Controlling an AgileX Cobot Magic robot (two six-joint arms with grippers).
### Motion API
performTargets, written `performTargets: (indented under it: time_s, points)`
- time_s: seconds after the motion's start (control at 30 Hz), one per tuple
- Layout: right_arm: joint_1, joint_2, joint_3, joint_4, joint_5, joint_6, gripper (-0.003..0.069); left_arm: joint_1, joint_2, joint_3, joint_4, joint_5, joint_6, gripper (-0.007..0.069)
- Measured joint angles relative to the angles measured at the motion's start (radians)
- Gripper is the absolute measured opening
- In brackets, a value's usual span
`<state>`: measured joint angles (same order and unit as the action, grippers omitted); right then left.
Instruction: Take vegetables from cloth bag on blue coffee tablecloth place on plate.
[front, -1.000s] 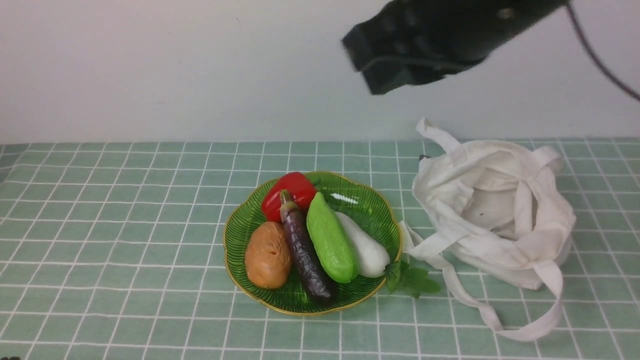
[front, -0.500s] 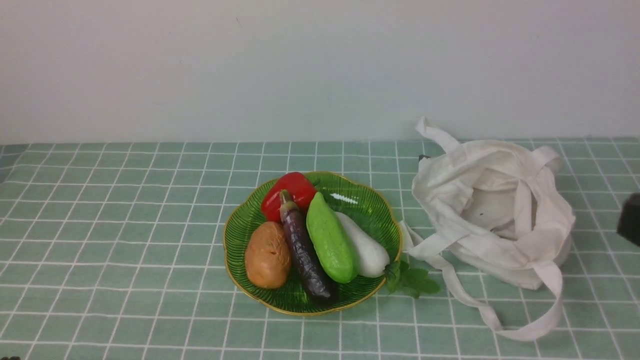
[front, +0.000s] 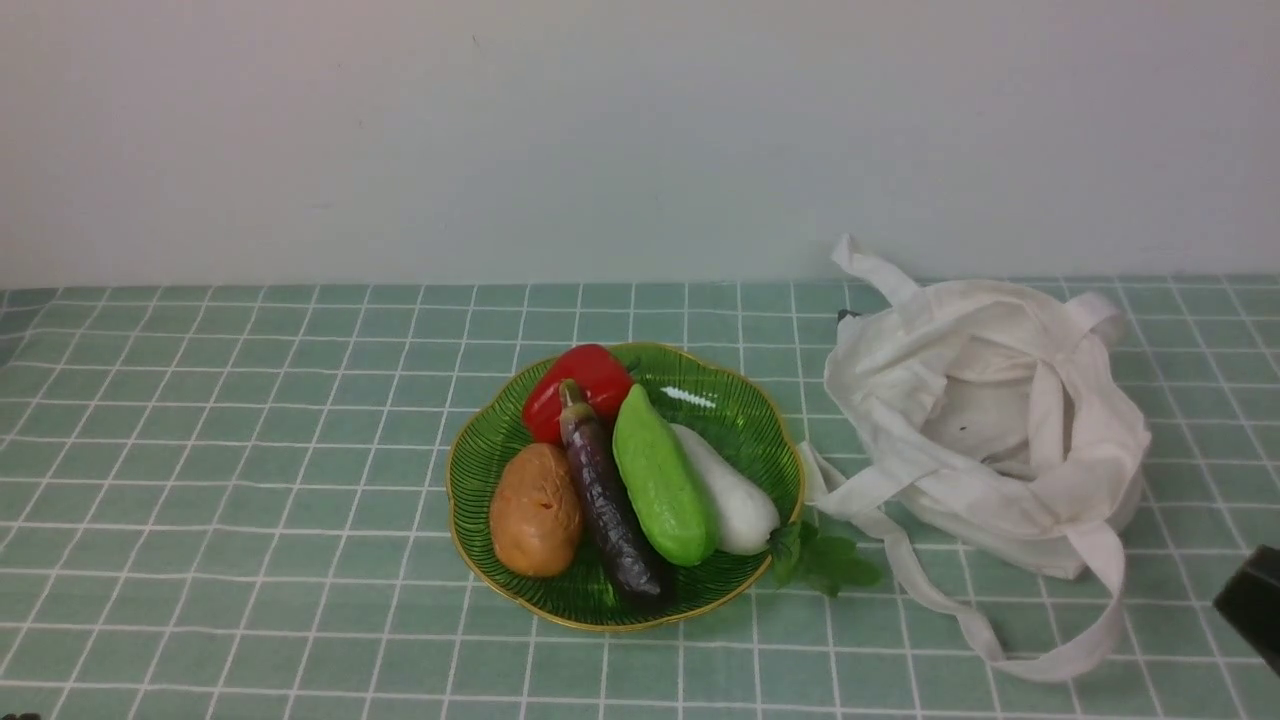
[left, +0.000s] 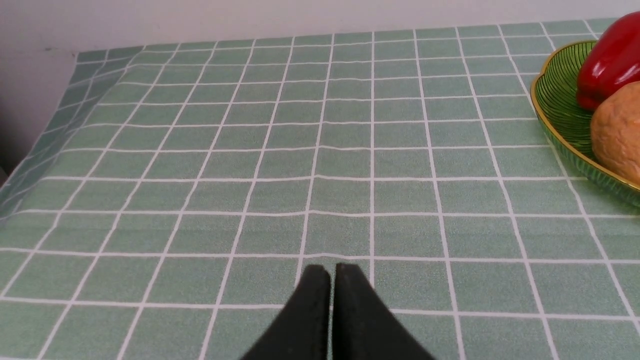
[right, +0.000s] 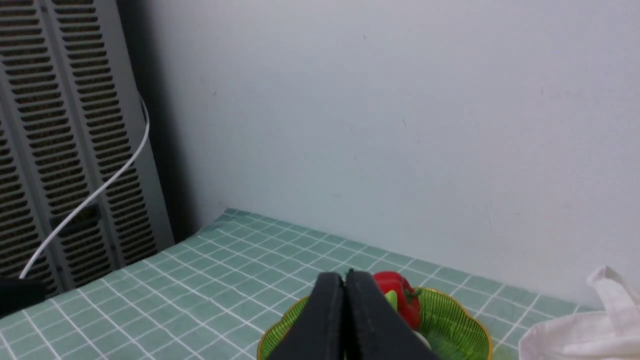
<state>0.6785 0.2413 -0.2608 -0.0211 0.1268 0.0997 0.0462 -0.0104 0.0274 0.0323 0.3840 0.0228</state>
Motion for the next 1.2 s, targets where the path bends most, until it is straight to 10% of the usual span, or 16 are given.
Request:
performTargets:
  time_s: [0.57, 1.0, 1.2]
  points:
    - [-0.019, -0.03, 0.066, 0.0, 0.031, -0.017, -0.0014, 0.0, 0.0, 0.0, 0.0, 0.0, 0.0, -0.0008]
    - [-0.562, -0.188, 0.283, -0.008, 0.104, -0.1, -0.0015, 0.0, 0.0, 0.0, 0.0, 0.0, 0.0, -0.0008]
    - [-0.66, -0.249, 0.291, -0.008, 0.158, -0.1, -0.0015, 0.0, 0.0, 0.0, 0.0, 0.0, 0.0, -0.0008]
